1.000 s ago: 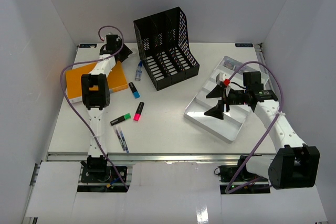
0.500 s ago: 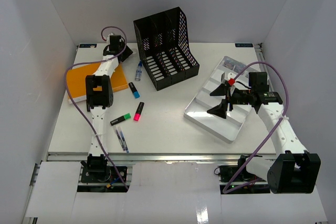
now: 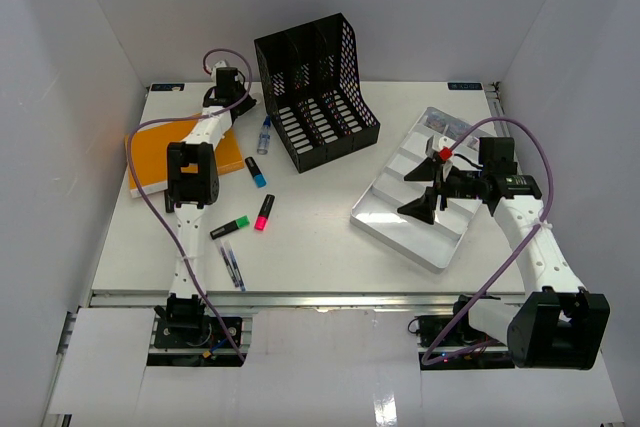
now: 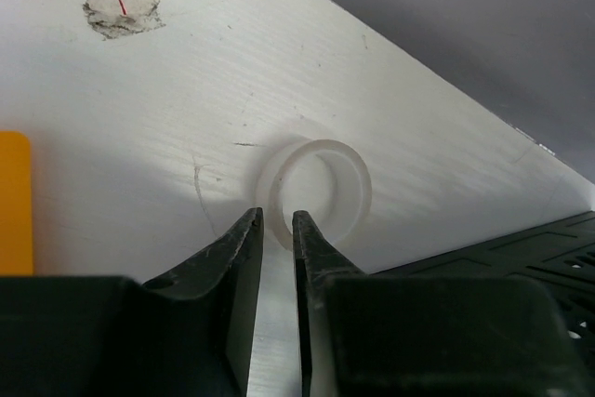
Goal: Organize the desk
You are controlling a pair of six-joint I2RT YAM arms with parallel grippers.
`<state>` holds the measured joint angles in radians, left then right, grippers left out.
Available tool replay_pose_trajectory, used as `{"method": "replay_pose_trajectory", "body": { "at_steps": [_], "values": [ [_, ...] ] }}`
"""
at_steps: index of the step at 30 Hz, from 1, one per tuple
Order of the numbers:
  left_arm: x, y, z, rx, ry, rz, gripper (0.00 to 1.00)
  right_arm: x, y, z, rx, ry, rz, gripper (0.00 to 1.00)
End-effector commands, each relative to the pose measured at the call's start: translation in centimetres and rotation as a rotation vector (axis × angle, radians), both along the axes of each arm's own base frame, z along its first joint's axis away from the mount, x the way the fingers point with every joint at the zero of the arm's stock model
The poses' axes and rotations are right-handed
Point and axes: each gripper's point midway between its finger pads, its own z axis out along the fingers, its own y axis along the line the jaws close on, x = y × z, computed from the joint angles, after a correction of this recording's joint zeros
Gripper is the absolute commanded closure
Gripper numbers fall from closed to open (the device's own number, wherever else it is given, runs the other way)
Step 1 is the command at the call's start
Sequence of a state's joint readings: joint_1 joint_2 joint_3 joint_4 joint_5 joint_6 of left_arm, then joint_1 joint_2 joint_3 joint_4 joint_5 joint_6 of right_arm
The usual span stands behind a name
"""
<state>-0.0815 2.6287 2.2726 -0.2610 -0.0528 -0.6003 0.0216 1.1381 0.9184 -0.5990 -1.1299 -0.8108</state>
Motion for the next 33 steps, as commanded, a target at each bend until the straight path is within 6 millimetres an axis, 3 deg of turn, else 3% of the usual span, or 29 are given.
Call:
{"method": "replay_pose_trajectory", "body": {
  "at_steps": [1,12,23,27,33],
  "values": [
    [-1.8,0.7,1.2,0.069,0.049,-0.016,0.74,0.0,0.1,1.2,0.035,-0.022,0.013,0.05],
    [-4.7,0.3,-0.5,0.047,0.131,-0.047,0.81,0.9,-1.3,0.7,0.043,-0.007,-0.041,0.05],
    [-4.9,-0.4,1.2,0.0,0.079,-0.058,0.79,0.9,-1.4,0.6,0.042,-0.004,-0.043,0.05],
    [-5.8,-1.2,1.2,-0.041,0.074,-0.085,0.79,0.9,-1.4,0.5,0.04,-0.005,-0.043,0.05],
    [-7.6,-0.7,1.7,-0.043,0.061,-0.091,0.8,0.9,-1.4,0.5,0.04,-0.004,-0.044,0.05]
  ]
}}
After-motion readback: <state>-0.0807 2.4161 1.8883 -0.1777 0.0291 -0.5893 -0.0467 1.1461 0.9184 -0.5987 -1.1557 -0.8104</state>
